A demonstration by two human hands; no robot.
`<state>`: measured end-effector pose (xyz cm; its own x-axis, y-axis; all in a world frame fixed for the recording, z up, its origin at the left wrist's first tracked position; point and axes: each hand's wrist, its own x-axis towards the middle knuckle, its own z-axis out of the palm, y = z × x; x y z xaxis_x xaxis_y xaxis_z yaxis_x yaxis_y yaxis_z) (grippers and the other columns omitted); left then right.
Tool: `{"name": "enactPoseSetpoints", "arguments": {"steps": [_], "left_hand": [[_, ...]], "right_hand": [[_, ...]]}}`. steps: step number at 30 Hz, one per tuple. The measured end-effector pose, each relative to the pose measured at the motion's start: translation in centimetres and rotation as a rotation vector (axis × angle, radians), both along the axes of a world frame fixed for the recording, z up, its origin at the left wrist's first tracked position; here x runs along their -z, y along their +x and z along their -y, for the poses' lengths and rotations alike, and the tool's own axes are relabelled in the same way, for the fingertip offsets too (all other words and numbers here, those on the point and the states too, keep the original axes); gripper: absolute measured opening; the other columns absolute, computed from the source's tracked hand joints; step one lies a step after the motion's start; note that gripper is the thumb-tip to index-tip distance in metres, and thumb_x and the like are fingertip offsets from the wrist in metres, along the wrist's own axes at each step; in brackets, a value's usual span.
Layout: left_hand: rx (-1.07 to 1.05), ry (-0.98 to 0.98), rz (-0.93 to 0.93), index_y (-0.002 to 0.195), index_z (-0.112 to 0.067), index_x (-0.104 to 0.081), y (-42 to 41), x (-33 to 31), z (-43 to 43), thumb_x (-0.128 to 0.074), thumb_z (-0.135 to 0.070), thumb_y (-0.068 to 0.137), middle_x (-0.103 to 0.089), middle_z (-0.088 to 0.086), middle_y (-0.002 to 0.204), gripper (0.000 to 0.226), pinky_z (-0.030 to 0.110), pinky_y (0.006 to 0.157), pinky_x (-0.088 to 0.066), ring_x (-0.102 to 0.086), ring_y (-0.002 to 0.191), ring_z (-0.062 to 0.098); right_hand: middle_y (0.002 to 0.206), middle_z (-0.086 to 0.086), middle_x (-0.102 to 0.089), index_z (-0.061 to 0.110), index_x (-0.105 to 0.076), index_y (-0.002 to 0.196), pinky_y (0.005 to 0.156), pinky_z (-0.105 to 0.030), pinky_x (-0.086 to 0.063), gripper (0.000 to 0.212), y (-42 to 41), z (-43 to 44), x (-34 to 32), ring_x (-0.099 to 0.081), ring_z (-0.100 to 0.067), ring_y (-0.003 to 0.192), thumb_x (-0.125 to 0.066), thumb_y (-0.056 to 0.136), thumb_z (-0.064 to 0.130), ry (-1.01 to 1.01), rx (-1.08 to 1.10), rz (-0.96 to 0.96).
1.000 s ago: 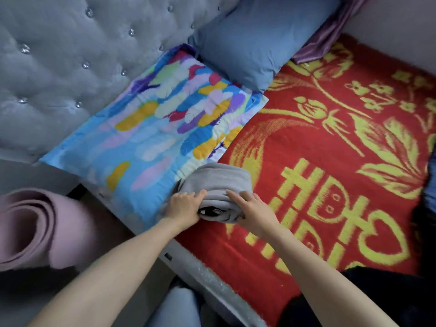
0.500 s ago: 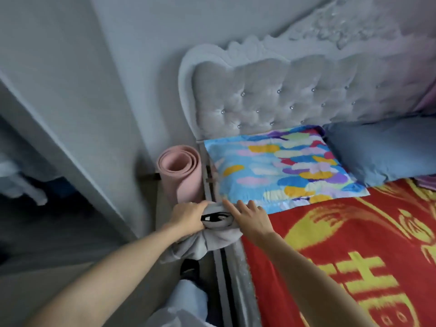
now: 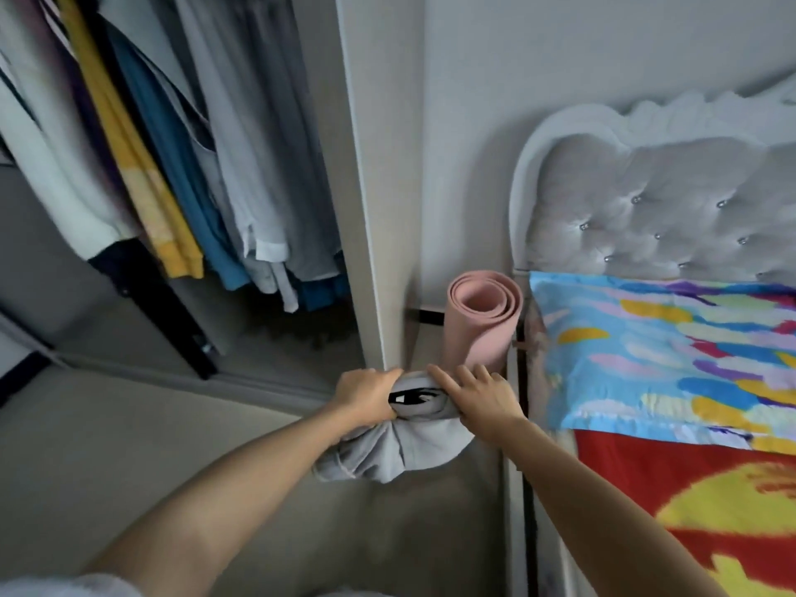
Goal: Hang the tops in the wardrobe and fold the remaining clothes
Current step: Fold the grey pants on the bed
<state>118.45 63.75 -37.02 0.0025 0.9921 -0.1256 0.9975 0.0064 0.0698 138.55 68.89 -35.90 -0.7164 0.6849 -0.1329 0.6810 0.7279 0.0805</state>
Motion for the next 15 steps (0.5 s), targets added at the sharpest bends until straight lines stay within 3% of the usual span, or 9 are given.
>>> {"name": "enactPoseSetpoints", "arguments": {"steps": [8,15], "left_hand": [[-0.143,0.011,0.021,0.108,-0.025,-0.045,-13.9,0.6,7.5,-0.059,-0.045,0.078,-0.065,0.000,0.093,0.039,0.030,0.058,-0.039,-0.063,0.084,0.027],[-0.219,-0.017,0.023,0.108,-0.021,-0.049,-26.6,1.9,14.2,-0.059,-0.046,0.078,-0.066,-0.002,0.093,0.041,0.028,0.063,-0.043,-0.063,0.085,0.023]], "right_hand": [[0.135,-0.008,-0.037,0.031,0.004,0.149,0.089,-0.040,-0.042,0.079,-14.9,4.4,0.1,-0.041,-0.030,0.119,-0.050,0.092,0.019,0.018,-0.148,-0.007],[0.137,-0.009,-0.036,0.031,0.002,0.149,0.088,-0.038,-0.042,0.081,-28.2,9.5,2.3,-0.040,-0.031,0.118,-0.053,0.090,0.020,-0.042,-0.225,0.015]]}}
